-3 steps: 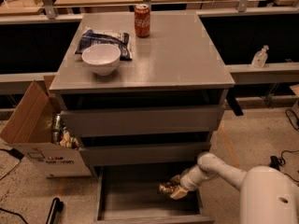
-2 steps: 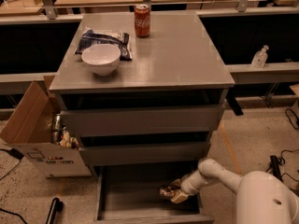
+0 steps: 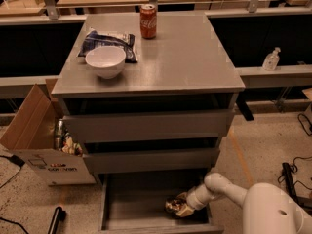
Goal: Place orange can into bottom drawer
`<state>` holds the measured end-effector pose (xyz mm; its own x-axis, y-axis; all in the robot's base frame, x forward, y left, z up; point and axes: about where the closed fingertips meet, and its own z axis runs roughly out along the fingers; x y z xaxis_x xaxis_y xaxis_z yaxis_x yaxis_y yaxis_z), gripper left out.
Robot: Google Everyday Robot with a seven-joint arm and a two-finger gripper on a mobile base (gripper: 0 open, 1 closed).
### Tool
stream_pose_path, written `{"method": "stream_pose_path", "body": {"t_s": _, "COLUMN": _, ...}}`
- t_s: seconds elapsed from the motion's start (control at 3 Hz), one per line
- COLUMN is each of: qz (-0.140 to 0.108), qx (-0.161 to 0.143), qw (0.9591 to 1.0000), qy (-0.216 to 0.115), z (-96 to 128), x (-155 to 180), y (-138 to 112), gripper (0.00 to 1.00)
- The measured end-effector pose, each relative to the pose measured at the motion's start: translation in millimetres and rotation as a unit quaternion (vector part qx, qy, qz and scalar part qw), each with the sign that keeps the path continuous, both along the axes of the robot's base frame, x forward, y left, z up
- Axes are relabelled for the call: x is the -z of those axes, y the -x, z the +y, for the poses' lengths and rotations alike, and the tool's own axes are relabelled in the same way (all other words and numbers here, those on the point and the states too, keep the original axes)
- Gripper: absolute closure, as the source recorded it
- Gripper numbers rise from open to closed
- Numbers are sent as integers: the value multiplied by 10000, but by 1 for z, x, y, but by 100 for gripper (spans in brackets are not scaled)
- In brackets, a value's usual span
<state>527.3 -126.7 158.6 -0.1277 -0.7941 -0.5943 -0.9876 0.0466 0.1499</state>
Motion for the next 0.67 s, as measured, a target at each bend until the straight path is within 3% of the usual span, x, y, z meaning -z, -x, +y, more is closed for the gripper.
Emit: {"method": "stream_pose_path", "body": {"t_s": 0.67, "qz": 46, "qx": 151, "qw": 9998, "qy": -139, "z": 1, "x": 7, "y": 0, "gripper": 12}}
